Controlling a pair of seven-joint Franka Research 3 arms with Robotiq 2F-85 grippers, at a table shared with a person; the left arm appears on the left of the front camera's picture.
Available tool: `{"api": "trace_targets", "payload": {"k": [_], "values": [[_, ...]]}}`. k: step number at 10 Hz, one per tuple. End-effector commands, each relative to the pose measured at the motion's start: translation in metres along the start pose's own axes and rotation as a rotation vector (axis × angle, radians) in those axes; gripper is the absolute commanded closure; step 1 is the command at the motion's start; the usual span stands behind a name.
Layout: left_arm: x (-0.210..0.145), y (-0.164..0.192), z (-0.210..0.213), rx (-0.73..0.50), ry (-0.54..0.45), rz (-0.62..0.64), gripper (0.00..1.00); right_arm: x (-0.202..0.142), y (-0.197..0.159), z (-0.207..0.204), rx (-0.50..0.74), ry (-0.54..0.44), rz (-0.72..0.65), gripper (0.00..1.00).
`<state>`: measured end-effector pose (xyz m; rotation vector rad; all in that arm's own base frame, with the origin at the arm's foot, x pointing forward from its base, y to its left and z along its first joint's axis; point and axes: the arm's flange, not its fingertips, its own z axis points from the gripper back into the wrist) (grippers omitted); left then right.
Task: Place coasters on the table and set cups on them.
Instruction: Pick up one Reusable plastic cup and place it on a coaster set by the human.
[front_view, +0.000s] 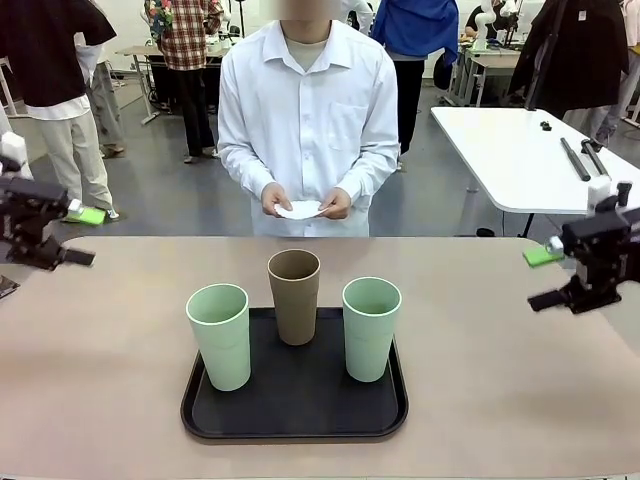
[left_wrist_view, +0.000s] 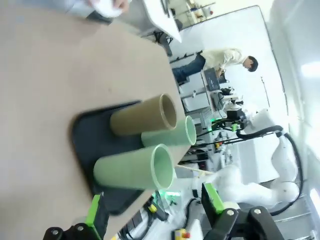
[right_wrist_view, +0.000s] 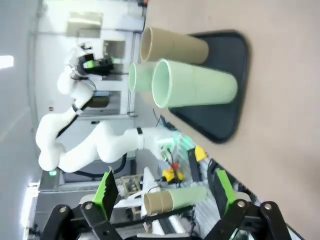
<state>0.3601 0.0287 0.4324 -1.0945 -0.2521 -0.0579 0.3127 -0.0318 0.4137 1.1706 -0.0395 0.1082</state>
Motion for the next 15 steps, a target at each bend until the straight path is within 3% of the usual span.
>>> {"api": "trace_targets", "payload": {"k": [1,6,9,10,11,15], "values": [[-0.013,0.029,0.010,0.047,0.130,0.059,0.00,-0.033,-0.028,-0.026,-0.031,0.083,-0.021,0.00],[-0.027,0.066,0.076,0.022,0.050,0.112,0.00,-0.064,-0.054,0.018,0.001,-0.034,-0.060,0.00],[-0.035,0.067,0.084,0.042,0.027,0.143,0.00,-0.076,-0.052,0.033,0.002,-0.072,-0.053,0.00],[-0.034,0.063,0.084,0.073,0.045,0.099,0.00,-0.076,-0.048,0.030,0.010,-0.018,-0.024,0.00],[-0.031,0.068,0.085,0.030,0.011,0.153,0.00,-0.044,-0.057,0.060,0.003,-0.075,-0.083,0.00],[-0.031,0.068,0.085,0.030,0.011,0.153,0.00,-0.044,-0.057,0.060,0.003,-0.075,-0.083,0.00]]}}
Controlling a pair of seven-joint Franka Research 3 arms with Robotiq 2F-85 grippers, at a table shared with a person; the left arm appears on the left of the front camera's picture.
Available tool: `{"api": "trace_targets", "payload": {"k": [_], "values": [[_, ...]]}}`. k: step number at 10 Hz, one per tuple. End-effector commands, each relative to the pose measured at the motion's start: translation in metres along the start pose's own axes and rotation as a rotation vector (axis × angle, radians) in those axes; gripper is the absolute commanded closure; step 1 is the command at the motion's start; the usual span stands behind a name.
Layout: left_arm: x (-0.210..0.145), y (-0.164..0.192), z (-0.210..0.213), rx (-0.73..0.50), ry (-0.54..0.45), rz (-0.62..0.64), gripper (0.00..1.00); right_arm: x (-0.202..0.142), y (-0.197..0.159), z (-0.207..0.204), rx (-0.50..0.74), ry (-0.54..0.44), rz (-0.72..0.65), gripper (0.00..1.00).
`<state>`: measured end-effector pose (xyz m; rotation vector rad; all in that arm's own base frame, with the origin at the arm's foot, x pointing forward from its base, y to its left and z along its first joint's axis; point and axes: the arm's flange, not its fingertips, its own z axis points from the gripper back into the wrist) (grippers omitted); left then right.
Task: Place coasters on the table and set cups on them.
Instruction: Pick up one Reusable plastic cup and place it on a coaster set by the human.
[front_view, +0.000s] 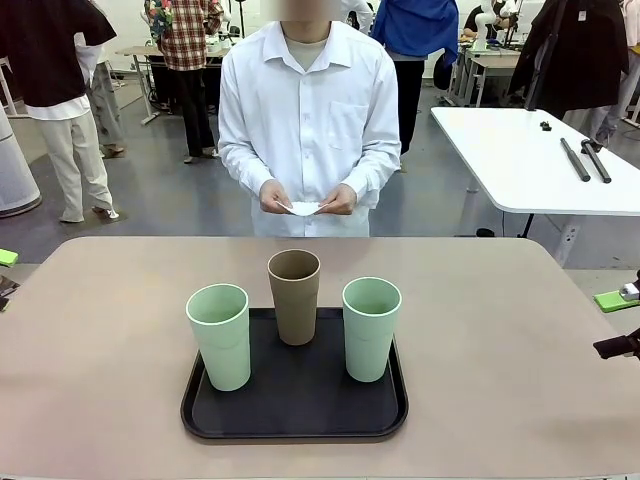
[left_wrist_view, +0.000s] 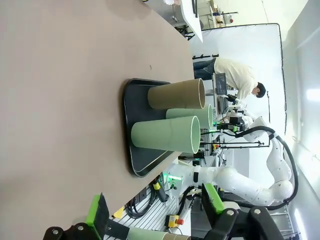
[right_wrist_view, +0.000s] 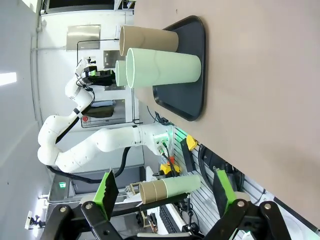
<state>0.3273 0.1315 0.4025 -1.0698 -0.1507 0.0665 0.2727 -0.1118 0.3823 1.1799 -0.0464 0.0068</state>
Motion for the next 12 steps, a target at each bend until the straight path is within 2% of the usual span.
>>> {"api": "trace_targets", "payload": {"k": [1,12], "values": [[0.0000,0.0004,0.0017,-0.011,-0.011,0.005,0.00,0.0036,-0.0009,-0.0005,-0.003,-0.016,-0.007,0.00],[0.0000,0.0004,0.0017,-0.011,-0.011,0.005,0.00,0.0036,-0.0009,-0.0005,-0.003,-0.016,-0.007,0.00]]}}
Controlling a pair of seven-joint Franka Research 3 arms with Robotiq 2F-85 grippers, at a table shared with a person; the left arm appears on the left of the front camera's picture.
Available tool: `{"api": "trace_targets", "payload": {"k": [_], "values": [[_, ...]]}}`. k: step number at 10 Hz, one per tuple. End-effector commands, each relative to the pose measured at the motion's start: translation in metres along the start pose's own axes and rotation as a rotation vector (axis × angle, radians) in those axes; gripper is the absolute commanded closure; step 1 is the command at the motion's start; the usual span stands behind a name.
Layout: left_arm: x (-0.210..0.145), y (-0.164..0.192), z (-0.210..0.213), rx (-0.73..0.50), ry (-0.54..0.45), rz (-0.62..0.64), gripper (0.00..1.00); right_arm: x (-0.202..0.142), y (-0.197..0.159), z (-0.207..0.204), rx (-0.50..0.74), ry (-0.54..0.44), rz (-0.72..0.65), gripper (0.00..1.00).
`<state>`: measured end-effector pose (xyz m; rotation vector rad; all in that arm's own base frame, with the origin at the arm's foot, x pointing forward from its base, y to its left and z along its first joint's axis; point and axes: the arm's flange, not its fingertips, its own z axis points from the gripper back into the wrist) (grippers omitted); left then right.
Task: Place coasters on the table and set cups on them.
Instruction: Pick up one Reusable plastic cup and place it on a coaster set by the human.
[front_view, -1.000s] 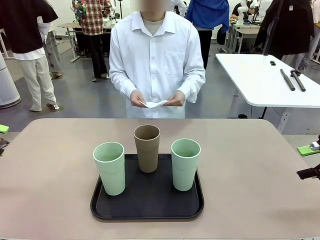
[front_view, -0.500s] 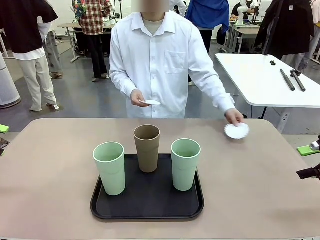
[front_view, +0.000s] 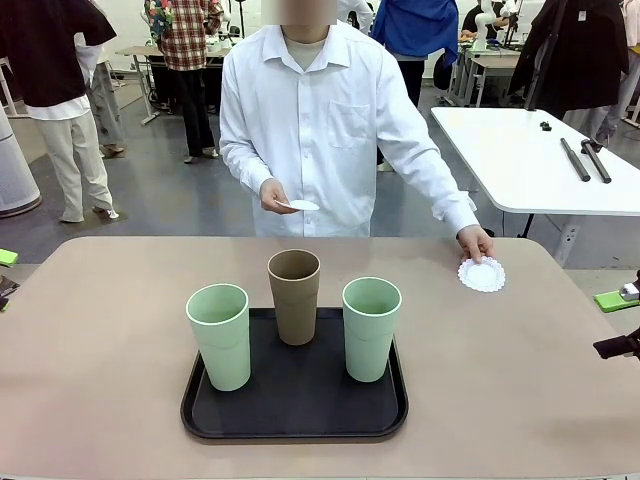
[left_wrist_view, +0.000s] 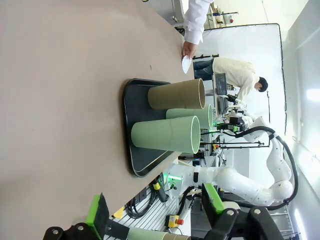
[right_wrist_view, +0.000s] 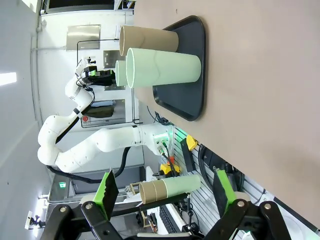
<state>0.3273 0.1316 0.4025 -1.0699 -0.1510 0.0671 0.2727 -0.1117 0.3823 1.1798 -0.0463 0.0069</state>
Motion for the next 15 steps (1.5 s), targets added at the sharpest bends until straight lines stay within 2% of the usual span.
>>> {"api": "trace_targets", "payload": {"k": [1,15], "values": [[0.0001,0.0003,0.0016,-0.011,-0.010,0.005,0.00,0.0036,-0.0009,-0.0005,-0.003,-0.016,-0.007,0.00],[0.0001,0.0003,0.0016,-0.011,-0.010,0.005,0.00,0.0036,-0.0009,-0.0005,-0.003,-0.016,-0.007,0.00]]}}
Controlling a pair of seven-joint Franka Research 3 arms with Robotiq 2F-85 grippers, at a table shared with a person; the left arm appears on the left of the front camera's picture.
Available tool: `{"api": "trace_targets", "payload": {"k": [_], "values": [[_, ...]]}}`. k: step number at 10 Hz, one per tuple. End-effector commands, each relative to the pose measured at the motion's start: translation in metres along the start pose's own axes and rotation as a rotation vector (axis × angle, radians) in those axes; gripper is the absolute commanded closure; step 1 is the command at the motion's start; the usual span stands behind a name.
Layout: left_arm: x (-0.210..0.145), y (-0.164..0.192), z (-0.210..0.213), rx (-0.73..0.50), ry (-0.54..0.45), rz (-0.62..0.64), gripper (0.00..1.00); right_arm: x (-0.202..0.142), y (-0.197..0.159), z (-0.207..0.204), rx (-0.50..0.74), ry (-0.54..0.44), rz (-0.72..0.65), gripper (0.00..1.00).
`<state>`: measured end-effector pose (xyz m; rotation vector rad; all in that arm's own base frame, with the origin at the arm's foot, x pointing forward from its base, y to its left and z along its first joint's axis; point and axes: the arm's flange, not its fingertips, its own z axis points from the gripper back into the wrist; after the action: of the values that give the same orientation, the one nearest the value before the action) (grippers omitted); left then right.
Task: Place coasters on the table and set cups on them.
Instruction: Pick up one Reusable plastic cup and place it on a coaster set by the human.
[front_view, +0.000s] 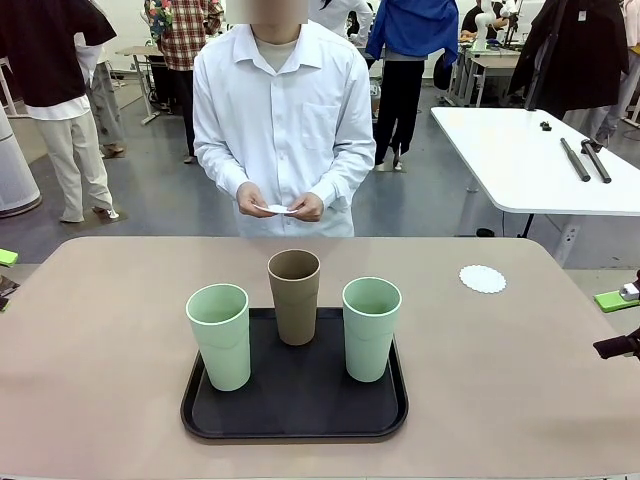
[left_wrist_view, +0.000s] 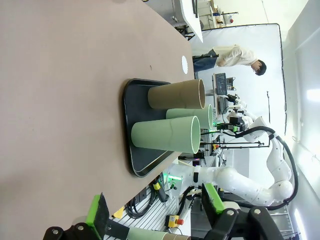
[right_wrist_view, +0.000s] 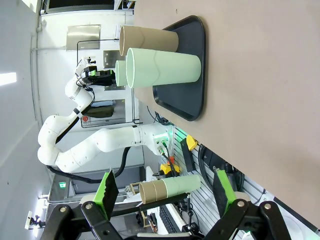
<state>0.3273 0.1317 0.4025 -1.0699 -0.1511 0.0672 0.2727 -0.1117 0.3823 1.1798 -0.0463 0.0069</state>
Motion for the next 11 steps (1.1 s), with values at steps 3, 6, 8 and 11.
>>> {"api": "trace_targets", "payload": {"k": [3,6,8,11], "values": [[0.000,0.000,0.002,-0.011,-0.010,0.005,0.00,0.004,-0.001,0.000,-0.003,-0.016,-0.007,0.00],[0.000,0.000,0.002,-0.011,-0.010,0.005,0.00,0.029,0.014,0.019,-0.218,0.021,0.206,0.00],[0.000,0.000,0.002,-0.011,-0.010,0.005,0.00,0.069,0.056,0.027,-0.405,0.067,0.511,0.00],[0.000,0.000,0.002,-0.011,-0.010,0.005,0.00,0.096,0.132,-0.029,-0.530,0.165,0.827,0.00]]}}
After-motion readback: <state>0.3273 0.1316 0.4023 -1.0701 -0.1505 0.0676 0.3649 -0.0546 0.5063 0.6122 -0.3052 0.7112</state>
